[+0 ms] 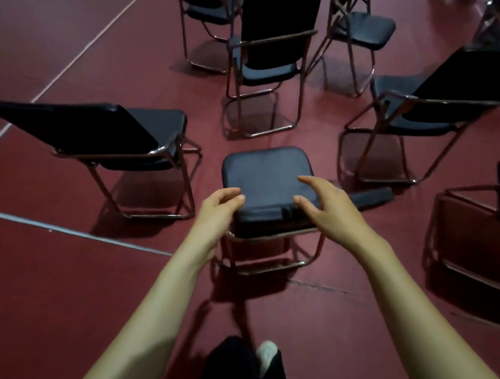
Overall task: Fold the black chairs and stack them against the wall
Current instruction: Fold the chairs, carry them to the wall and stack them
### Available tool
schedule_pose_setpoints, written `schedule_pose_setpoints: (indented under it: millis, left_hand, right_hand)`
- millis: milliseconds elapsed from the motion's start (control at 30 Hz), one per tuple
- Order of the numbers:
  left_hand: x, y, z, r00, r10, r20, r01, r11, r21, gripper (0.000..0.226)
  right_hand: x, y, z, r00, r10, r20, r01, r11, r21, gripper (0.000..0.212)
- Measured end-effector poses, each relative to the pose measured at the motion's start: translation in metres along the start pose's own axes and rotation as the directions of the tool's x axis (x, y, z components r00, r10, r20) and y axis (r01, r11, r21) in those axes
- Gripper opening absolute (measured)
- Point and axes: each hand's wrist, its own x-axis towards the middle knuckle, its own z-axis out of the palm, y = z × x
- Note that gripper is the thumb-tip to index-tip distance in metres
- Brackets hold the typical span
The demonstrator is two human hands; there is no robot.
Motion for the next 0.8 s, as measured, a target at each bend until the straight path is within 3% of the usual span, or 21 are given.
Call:
schedule_pose_setpoints:
  millis: [233, 467, 567, 800]
  left_hand:
    - [0.187, 0.037, 0.025, 0.996, -0.09, 0.007, 0.089, 0.994, 0.066, 0.039]
    - [0.374, 0.041, 0.067, 0.987, -0.161, -0.027, 0.161, 0.932, 0.325, 0.048]
    - [0.45, 0.012, 0.085, 0.977, -0.211, -0.028, 0.197, 0.843, 0.501, 0.061]
    - [0.583, -0.084, 0.107, 0.927, -0.371, -0.061, 0.252, 0.494, 0.832, 0.075]
  right_hand:
    - [0.191, 0.057, 0.01, 0.958, 0.068, 0.28, -0.021, 0.986, -0.168, 0.059]
    - [0.362, 0.135, 0.057, 0.894, 0.167, 0.415, -0.084, 0.974, -0.212, 0.061]
    - [0.431, 0.183, 0.097, 0.861, 0.209, 0.463, -0.05, 0.942, -0.333, 0.063]
    - [0.532, 0.281, 0.191, 0.733, 0.275, 0.623, 0.03, 0.9, -0.434, 0.065]
